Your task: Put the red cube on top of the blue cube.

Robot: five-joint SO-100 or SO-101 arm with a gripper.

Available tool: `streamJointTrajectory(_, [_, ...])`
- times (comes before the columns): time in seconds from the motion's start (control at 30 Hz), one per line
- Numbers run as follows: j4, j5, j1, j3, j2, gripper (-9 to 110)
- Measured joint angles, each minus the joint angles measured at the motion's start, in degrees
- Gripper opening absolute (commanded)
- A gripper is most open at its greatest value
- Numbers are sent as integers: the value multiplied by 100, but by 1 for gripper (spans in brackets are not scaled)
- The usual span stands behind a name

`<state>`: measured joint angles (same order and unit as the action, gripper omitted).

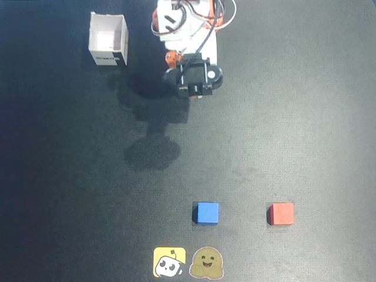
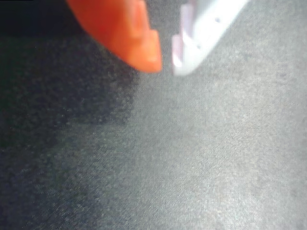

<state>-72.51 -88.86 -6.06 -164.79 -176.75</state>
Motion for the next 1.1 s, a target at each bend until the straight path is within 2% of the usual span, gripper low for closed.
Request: streamJointTrajectory(1.1, [0, 466, 0, 0, 0, 0])
